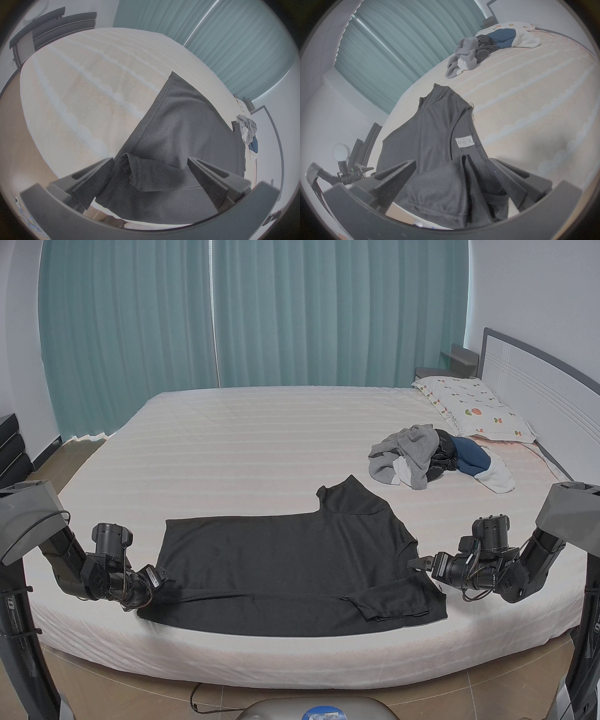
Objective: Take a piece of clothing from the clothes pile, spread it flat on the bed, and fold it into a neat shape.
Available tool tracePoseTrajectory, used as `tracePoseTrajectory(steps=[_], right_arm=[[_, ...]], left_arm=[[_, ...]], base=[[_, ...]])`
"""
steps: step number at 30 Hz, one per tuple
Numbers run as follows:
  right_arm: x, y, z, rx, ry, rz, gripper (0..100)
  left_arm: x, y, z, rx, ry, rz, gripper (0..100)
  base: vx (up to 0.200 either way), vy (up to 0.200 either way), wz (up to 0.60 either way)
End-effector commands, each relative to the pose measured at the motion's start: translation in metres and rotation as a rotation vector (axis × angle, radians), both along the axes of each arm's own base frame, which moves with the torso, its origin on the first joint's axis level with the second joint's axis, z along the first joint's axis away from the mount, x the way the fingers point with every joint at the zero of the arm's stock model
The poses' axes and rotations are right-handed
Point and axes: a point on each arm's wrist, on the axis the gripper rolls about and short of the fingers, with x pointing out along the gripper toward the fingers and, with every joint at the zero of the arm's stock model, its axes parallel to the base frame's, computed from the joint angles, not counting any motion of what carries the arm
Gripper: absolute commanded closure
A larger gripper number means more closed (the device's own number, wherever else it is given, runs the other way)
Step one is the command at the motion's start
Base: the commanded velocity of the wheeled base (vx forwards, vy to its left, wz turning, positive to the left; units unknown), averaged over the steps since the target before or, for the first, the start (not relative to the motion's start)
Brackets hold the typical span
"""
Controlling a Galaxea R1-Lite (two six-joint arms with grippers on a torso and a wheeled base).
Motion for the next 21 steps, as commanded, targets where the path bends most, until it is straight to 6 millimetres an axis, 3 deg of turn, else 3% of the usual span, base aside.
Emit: tracePoseTrajectory(steps=[1, 8, 11, 21], right_arm=[[-0.013, 0.003, 0.022, 0.040, -0.018, -0.014, 0], [-0.059, 0.024, 0.037, 0.143, 0.119, -0.044, 0], [-0.078, 0.041, 0.030, 0.148, 0.191, -0.115, 0], [-0.080, 0.047, 0.009, 0.135, 0.258, -0.205, 0]], left_arm=[[-0.001, 0.003, 0.009, -0.020, -0.022, 0.025, 0], [-0.009, 0.020, 0.032, -0.122, -0.075, 0.084, 0], [-0.017, 0.027, 0.043, -0.250, -0.084, 0.105, 0], [-0.025, 0.026, 0.036, -0.350, -0.039, 0.113, 0]], base=[[0.000, 0.000, 0.00], [0.000, 0.000, 0.00], [0.000, 0.000, 0.00], [0.000, 0.000, 0.00]])
